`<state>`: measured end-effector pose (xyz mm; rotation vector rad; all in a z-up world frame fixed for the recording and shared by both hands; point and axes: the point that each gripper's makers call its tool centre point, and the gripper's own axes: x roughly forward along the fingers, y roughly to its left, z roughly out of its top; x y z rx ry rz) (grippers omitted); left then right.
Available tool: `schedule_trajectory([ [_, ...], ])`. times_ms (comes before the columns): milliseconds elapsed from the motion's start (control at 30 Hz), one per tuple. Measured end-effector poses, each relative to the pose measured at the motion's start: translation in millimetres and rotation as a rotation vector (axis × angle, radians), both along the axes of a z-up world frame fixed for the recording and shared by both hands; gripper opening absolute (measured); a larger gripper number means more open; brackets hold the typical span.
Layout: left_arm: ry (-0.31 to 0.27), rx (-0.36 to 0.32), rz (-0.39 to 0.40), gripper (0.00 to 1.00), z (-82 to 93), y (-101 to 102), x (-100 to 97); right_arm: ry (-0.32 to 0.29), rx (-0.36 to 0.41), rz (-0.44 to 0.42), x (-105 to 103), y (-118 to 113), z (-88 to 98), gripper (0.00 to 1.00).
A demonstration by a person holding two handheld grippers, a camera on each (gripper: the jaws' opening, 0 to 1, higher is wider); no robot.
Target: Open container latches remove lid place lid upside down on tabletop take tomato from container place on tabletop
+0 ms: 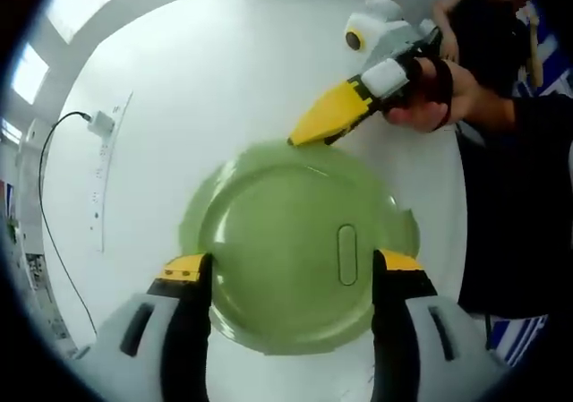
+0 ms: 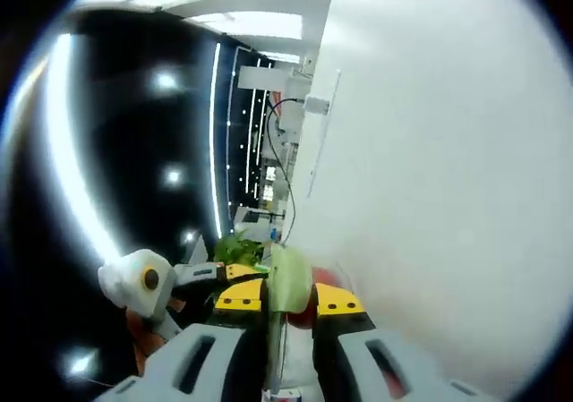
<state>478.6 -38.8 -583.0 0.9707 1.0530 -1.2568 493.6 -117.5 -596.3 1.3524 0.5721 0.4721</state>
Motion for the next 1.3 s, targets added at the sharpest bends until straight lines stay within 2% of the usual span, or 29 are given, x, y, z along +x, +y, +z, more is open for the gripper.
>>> schedule_trajectory([
  [167,0.000,0.011,-0.001,0.70,0.1,0,0.3,0.058,0.125,-0.085,1,5,-0.7,0.15],
  [200,0.000,0.011,-0.001,0.70,0.1,0,0.3,0.060,0.131,-0.088,0,5,-0.8,0.15],
  [600,-0.011,0.000,0.002,0.67,0.5,-1,2.9,0.071,0.143,-0.157,4,4,-1.9,0.14],
  [833,-0.009,0.004,0.003,0.67,0.4,-1,2.2,0.067,0.122,-0.160,3,4,-1.8,0.13],
  [867,-0.009,0.002,0.003,0.67,0.4,-1,2.2,0.061,0.111,-0.161,3,3,-2.1,0.11],
  [900,-0.009,0.001,0.004,0.67,0.4,-1,2.2,0.065,0.072,-0.214,8,-6,-8.1,0.09],
  [933,-0.010,-0.003,0.005,0.67,0.3,-1,2.2,0.055,0.085,-0.188,5,-2,-4.6,0.09],
  [967,-0.010,-0.005,0.006,0.67,0.3,-1,2.0,0.038,0.064,-0.198,5,-3,-3.7,0.09],
  [1067,-0.009,-0.008,0.008,0.67,0.2,-1,1.8,0.052,0.097,-0.195,4,-2,-4.8,0.09],
  [1133,-0.009,-0.006,0.008,0.67,0.0,-2,1.5,0.090,0.180,-0.181,3,0,-4.5,0.10],
  [1167,-0.009,-0.003,0.007,0.67,0.0,-1,1.5,0.102,0.194,-0.187,3,0,-5.5,0.10],
  [1267,-0.009,0.004,0.007,0.67,-0.2,-1,1.1,0.075,0.146,-0.202,3,0,-4.1,0.12],
  [1300,-0.009,0.006,0.006,0.67,-0.2,-1,1.1,0.049,0.105,-0.210,4,-2,-5.3,0.12],
])
